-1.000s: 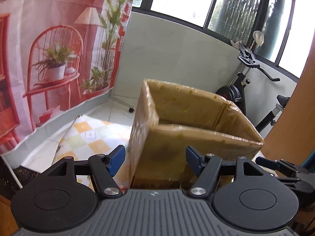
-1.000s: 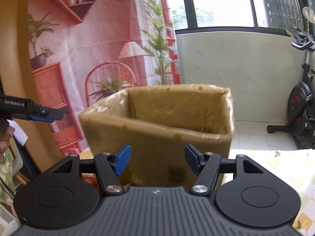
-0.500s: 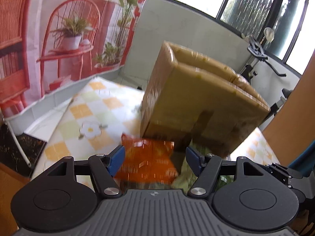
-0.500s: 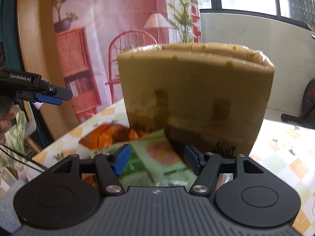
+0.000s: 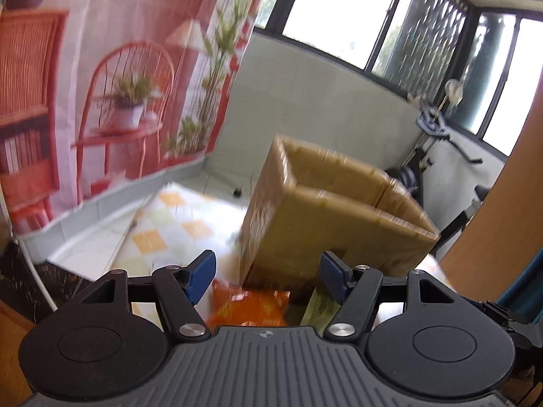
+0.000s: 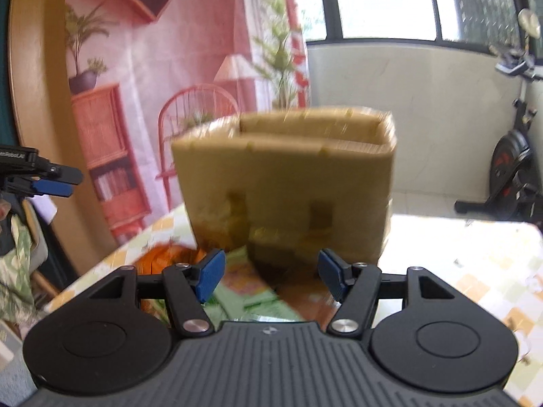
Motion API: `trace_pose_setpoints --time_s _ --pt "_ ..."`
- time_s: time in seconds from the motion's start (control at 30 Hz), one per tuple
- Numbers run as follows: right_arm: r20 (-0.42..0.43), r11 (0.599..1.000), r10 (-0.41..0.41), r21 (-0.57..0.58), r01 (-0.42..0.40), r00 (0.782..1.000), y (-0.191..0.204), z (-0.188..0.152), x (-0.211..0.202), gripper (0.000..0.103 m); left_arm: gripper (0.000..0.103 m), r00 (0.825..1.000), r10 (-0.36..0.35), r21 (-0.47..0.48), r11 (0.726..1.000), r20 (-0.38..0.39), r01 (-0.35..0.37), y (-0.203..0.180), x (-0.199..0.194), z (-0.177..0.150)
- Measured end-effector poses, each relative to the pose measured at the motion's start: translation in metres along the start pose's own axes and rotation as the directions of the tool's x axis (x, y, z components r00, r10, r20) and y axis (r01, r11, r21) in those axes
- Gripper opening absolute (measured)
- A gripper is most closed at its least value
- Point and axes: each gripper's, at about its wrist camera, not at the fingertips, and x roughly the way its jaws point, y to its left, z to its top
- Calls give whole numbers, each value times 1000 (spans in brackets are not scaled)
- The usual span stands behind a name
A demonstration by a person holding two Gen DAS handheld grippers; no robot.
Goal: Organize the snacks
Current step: 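Move both grippers back to the snack pile beside the box, then grasp the orange corn chip bag with the left gripper while the right gripper reaches the green bag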
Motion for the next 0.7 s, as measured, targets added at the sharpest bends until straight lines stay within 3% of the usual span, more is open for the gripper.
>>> trace_pose_setpoints --time_s 0.07,0.2,0.43,0.7 --pt "28 1000 -4 8 4 1000 -3 7 -10 65 71 1000 -1 8 1000 26 1 -5 -11 4" --pt "46 1000 -12 10 11 999 -4 8 -23 65 87 1000 2 18 1000 25 -2 -17 -18 -11" --pt "-23 999 -30 44 31 999 2 -25 -17 65 87 989 -23 5 1000 -147 24 -25 29 -90" --pt "-91 999 -23 33 26 996 7 -48 2 65 87 951 12 79 997 -309 13 -46 80 -140"
